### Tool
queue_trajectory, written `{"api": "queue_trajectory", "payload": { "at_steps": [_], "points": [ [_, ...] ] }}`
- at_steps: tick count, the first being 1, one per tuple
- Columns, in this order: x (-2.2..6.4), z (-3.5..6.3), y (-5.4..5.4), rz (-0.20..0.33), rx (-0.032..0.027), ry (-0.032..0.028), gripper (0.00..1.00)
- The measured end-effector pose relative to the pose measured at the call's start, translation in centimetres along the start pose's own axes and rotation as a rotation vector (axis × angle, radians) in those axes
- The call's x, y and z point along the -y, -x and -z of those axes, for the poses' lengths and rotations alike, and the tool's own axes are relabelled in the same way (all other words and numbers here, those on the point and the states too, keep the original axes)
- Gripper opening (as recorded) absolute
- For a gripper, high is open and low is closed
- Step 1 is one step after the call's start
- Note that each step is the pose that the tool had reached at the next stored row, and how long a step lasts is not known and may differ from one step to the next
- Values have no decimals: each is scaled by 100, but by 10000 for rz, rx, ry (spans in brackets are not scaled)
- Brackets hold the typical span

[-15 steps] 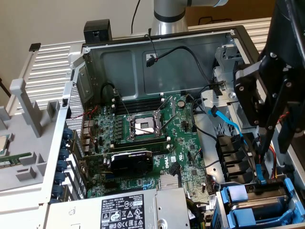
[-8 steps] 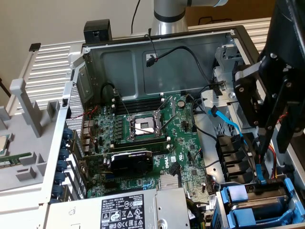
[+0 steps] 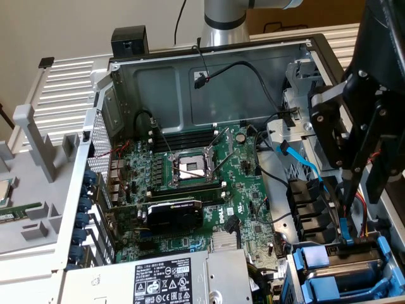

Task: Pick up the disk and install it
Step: 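Insert the second disk wire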

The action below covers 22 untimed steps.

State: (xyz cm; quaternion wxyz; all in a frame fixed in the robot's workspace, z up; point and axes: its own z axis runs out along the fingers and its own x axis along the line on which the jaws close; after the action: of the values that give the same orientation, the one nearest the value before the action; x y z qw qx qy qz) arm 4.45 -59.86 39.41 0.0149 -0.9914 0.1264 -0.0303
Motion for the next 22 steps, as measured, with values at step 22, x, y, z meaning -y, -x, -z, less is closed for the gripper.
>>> {"api": "queue_trajectory", "payload": {
  "at_steps": [22],
  "points": [
    [0, 0, 0, -4, 180, 47, 31]
  ]
}}
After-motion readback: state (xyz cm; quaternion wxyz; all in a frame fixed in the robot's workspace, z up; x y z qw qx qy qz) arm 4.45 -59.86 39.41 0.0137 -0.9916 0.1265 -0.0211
